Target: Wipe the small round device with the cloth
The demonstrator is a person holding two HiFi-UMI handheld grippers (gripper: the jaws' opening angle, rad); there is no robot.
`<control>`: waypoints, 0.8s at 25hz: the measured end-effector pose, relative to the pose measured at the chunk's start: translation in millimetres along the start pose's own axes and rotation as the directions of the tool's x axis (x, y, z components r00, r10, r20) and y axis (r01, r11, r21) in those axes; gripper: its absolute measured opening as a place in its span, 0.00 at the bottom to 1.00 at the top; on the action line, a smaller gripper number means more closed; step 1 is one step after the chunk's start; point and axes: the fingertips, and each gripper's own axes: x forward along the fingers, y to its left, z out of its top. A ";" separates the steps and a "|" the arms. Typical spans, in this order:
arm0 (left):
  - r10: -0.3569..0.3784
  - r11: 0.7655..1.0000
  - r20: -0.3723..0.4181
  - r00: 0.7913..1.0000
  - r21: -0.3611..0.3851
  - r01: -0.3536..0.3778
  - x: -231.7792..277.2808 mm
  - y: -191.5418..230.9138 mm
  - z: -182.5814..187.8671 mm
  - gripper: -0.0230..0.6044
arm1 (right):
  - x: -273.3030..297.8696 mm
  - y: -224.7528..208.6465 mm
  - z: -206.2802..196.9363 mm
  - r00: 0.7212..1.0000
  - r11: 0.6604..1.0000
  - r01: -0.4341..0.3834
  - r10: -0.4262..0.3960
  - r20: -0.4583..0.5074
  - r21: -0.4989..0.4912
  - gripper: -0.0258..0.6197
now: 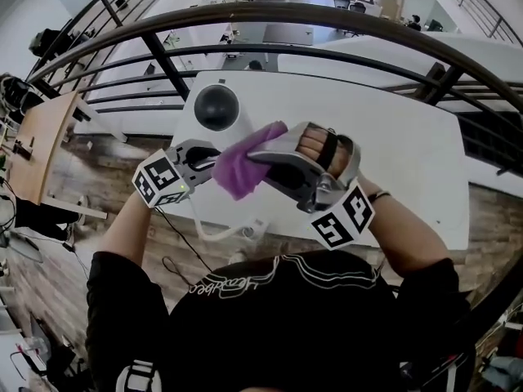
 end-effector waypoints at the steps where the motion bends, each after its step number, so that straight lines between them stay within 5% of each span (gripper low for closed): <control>1: 0.016 1.000 -0.005 1.000 0.008 -0.016 0.1 1.1 0.8 0.15 | -1.5 0.8 -1.2 1.000 1.000 -0.005 0.005 0.002 0.002 0.14; 10: 0.176 0.982 -0.037 0.984 0.073 -0.173 1.9 4.9 -2.6 0.16 | -22.8 7.1 -7.5 1.000 0.991 -0.019 0.016 0.027 0.133 0.14; 20: 0.178 0.982 -0.056 0.982 0.069 -0.174 3.3 6.5 -5.6 0.16 | -47.5 -26.5 -18.3 0.993 0.909 0.045 -0.087 0.085 0.415 0.14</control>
